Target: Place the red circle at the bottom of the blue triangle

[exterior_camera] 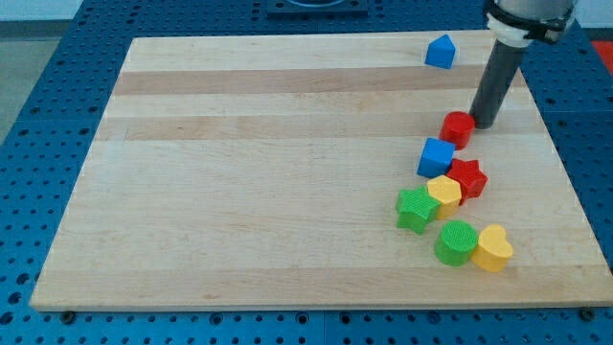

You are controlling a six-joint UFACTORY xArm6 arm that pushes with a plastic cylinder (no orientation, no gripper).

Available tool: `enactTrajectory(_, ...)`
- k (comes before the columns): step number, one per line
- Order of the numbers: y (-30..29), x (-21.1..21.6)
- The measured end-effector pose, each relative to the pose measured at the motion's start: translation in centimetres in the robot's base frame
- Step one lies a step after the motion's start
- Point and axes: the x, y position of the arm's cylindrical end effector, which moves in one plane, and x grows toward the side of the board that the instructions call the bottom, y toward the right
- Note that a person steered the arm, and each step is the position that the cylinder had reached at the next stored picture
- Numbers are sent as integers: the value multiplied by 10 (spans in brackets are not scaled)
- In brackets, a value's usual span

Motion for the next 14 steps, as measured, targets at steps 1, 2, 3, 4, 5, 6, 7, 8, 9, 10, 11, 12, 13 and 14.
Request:
enactTrajectory(1, -9, 36)
enactTrajectory(2, -26, 56)
enactTrajectory(3, -39, 70)
enactTrajectory(4, -39, 40)
enactTrajectory(5, -21, 0)
enactTrajectory(6, -21, 12)
enactTrajectory(7, -32, 21)
enactTrajectory(8, -38, 6)
enactTrajectory(9, -20, -17)
enactTrajectory(10, -11, -18)
enactTrajectory(11, -44, -5)
enactTrajectory(12, -70, -10)
enactTrajectory(13, -55, -28)
enactTrajectory(14, -50, -25)
